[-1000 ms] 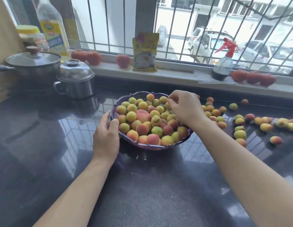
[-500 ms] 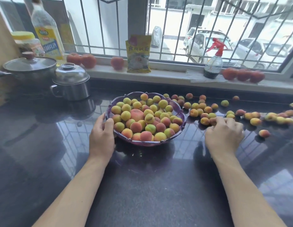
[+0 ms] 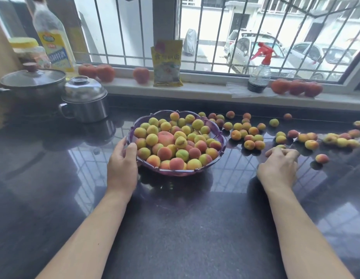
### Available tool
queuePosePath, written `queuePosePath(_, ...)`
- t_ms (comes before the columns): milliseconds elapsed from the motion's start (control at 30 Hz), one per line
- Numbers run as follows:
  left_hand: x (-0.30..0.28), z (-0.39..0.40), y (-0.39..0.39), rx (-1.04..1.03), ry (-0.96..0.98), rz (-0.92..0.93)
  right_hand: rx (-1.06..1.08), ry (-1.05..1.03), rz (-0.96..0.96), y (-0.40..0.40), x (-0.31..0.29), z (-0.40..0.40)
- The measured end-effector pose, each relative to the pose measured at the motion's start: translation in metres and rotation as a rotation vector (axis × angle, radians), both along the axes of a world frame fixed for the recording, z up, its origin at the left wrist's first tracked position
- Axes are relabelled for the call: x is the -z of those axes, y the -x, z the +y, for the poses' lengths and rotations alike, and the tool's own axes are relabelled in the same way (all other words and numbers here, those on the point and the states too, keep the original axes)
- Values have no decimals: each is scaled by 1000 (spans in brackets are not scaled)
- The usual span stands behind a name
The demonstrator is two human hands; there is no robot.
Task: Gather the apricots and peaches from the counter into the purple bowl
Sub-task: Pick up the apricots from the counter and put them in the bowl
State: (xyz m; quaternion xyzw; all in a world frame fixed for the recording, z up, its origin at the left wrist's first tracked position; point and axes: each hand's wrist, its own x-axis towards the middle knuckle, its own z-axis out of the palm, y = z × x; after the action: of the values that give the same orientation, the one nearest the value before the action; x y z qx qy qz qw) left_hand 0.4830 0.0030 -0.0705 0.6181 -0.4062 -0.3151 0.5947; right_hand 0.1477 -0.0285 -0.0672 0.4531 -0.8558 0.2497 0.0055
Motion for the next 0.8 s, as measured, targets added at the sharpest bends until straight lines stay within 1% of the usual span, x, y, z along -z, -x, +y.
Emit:
queuePosePath(167, 2, -1, -1, 12, 3, 7, -23, 30, -6, -3, -3, 0)
queuePosePath(333, 3, -3, -2, 14, 4, 22, -173, 234, -30, -16, -3, -6)
queuePosePath(433, 4, -4, -2, 10, 10, 15, -247, 299, -53, -25, -4, -7)
queuePosePath(567, 6, -6, -3, 14, 5, 3, -314, 384, -148, -30, -10, -4)
queuePosePath(667, 6, -4, -2, 6, 5, 6, -431, 468, -195, -40, -36, -10)
queuePosePath(733, 5, -4, -1, 2, 12, 4, -568, 417, -207, -52, -64, -21)
queuePosePath(800, 4, -5, 0, -5, 19, -4, -694, 341, -287, -68, -91, -35)
